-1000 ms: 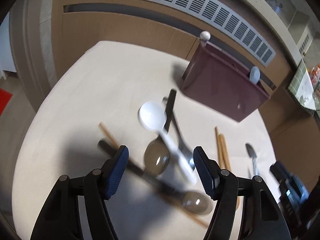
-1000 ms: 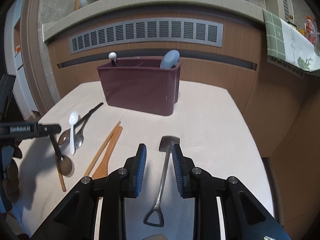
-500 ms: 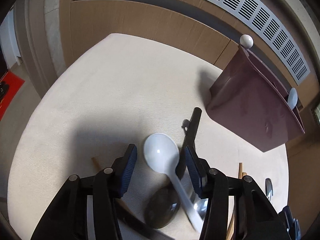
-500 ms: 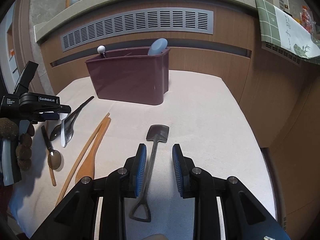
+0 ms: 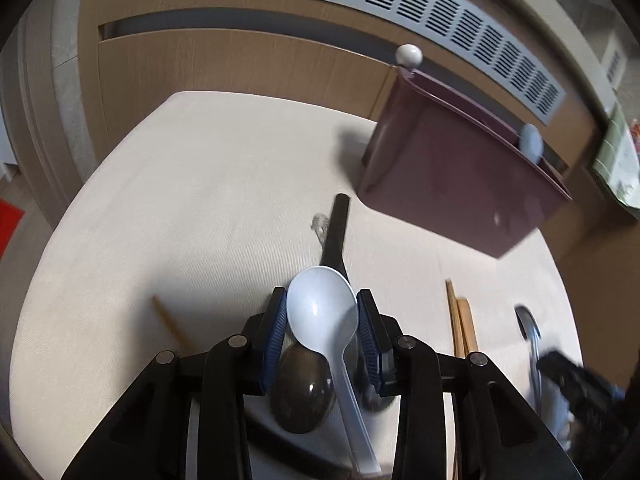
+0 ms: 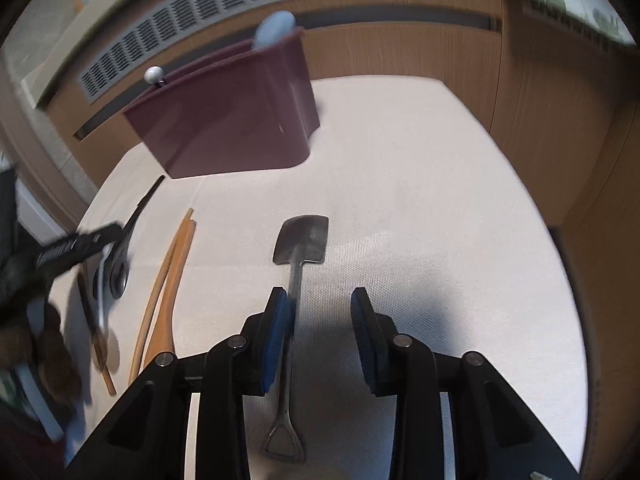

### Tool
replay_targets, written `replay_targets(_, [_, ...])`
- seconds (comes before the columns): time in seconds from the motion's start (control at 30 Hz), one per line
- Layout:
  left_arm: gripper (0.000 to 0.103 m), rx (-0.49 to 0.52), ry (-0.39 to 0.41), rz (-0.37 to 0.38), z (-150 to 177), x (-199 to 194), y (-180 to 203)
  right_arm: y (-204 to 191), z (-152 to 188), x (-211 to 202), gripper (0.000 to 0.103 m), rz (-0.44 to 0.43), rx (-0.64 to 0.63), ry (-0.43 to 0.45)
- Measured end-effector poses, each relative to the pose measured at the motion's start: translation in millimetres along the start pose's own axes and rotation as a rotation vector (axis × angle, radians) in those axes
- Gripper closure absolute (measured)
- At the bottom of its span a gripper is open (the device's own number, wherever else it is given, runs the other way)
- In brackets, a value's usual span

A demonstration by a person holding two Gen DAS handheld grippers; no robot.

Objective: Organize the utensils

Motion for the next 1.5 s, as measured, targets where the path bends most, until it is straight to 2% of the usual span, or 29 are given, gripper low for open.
replay_targets(0.13, [0.067, 0.014, 0.005, 0.052, 9.6, -15.7, -1.8, -10.8, -4.6, 10.5, 0.06, 0.053, -0.071, -0.005])
replay_targets(0.2, [0.067, 0.031, 0.018, 0.067, 14.5, -25.1, 2.3, -15.3, -9.8, 17.5, 0.06, 0.095, -0.106, -0.009])
replay_targets(0.37, [0.067, 0.055, 0.031, 0.095, 15.9, -39.9, 8.2, -16.5, -26.8, 31.8, 0.058, 0.164, -0.095, -0.022])
replay_targets(0.4, [0.067, 0.062, 0.034, 0.098, 16.2, -43.9, 10.5, -17.1, -28.0, 33.0, 0.059, 0.173, -0.096, -0.028])
replay_targets(0.47, [0.067, 0.076, 0.043, 0.097, 14.7, -48.1, 14.3, -21.4, -28.2, 32.9, 0.073, 0.172, -0.111, -0.036])
replay_targets(0.53, [0.067, 0.1, 0.061, 0.095, 13.4, -55.4, 19.9, -25.2, -26.8, 28.9, 0.074, 0.149, -0.119, -0.033])
replay_targets(0.6, [0.067, 0.12, 0.081, 0.094, 9.4, -62.4, 25.0, -27.4, -27.7, 15.3, 0.074, 0.111, -0.102, 0.022])
replay_targets(0.7, [0.067, 0.124, 0.118, 0.083, 2.5, -75.5, 29.9, -30.5, -30.4, -11.4, 0.074, 0.114, -0.137, 0.121])
replay_targets(0.87, [0.067, 0.12, 0.18, 0.114, -15.6, -96.9, 45.6, -38.3, -36.3, -59.7, 0.074, 0.059, -0.142, 0.249])
replay_targets(0.97, [0.067, 0.152, 0.255, 0.152, -45.2, -120.2, 64.7, -42.0, -54.0, -87.7, 0.074, 0.018, -0.13, 0.344])
replay_targets(1.07, [0.067, 0.193, 0.36, 0.225, -95.6, -153.6, 90.7, -53.9, -91.0, -133.5, 0.075, -0.021, -0.13, 0.511])
replay_targets(1.13, [0.068, 0.211, 0.474, 0.266, -142.2, -185.1, 108.2, -65.3, -116.9, -165.3, 0.075, -0.037, -0.143, 0.613])
replay_targets(1.17, [0.067, 0.214, 0.517, 0.268, -155.9, -193.7, 111.9, -72.2, -134.2, -182.3, 0.075, -0.046, -0.153, 0.671])
replay_targets(1.2, [0.067, 0.214, 0.598, 0.262, -177.0, -207.9, 116.1, -79.8, -152.4, -199.5, 0.075, -0.055, -0.168, 0.729])
replay_targets(1.27, [0.067, 0.201, 0.72, 0.252, -206.4, -220.2, 118.7, -92.1, -181.6, -221.3, 0.075, -0.063, -0.202, 0.803])
replay_targets(1.33, [0.067, 0.19, 0.773, 0.243, -222.8, -212.6, 119.1, -102.0, -209.2, -229.5, 0.075, -0.05, -0.227, 0.857])
replay_targets(1.4, [0.067, 0.182, 0.783, 0.221, -235.0, -188.8, 117.7, -109.7, -228.6, -220.4, 0.075, -0.036, -0.249, 0.869])
replay_targets(1.5, [0.067, 0.181, 0.719, 0.164, -242.2, -130.6, 114.0, -112.5, -242.5, -189.3, 0.075, -0.027, -0.268, 0.835])
Point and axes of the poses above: each gripper's, at about its wrist camera, not at the fingertips, and x roughly the way its jaws point, y to its right, z to its underside, the point moved 10 cm from there along x, roughly the way its jaws point, and after that the axes turned 3 degrees about x, right-handed, at the moved point
